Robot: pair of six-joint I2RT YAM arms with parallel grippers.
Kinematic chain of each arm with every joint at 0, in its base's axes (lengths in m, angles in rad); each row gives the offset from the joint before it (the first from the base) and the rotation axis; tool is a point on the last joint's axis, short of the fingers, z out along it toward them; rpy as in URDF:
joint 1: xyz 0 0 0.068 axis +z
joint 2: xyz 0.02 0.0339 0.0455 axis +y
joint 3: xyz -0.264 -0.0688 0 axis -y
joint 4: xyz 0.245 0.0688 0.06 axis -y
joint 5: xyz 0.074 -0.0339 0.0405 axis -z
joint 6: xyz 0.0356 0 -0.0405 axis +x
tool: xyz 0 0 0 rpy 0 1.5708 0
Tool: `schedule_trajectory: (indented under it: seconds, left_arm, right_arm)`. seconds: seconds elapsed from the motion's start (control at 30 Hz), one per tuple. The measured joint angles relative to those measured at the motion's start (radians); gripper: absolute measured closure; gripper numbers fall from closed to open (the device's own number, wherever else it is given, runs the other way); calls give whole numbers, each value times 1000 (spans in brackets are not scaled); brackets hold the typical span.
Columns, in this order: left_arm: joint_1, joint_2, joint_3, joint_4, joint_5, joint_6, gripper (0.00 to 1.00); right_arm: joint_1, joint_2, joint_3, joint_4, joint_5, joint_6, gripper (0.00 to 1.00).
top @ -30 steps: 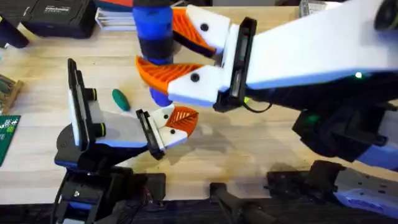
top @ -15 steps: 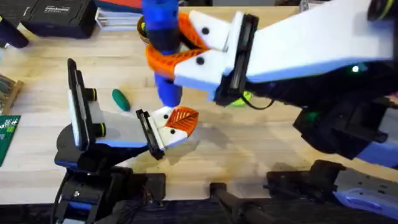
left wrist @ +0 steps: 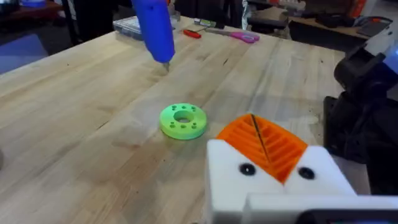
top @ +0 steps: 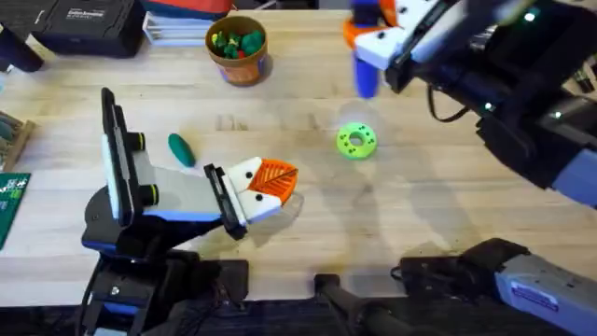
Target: Pick up the gripper from the table and insert it into the empty holder that is missing its gripper. Then pick up a screw, insert it into the mounting hole, and use the screwdriver to tighten it. Finally, clean up the table by picking up the vegetable and placing it into the bucket.
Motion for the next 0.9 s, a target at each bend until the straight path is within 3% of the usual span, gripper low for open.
schedule_trajectory:
  seconds: [0.3,0.6,0.77,0.87,0.9]
  left_arm:
    - [0,0,0,0,0,0,997]
    - [0,0,0,0,0,0,997]
    - [0,0,0,0,0,0,997]
    - [0,0,0,0,0,0,997]
    - [0,0,0,0,0,0,997]
  right_arm:
    - [-163,219,1,-118,332,-510,977]
    - [-189,483,8,-103,412,-691,968]
    - [-188,550,20,-100,425,-664,738]
    - [-189,547,30,-104,434,-599,528]
    - [-190,546,35,-109,440,-575,411]
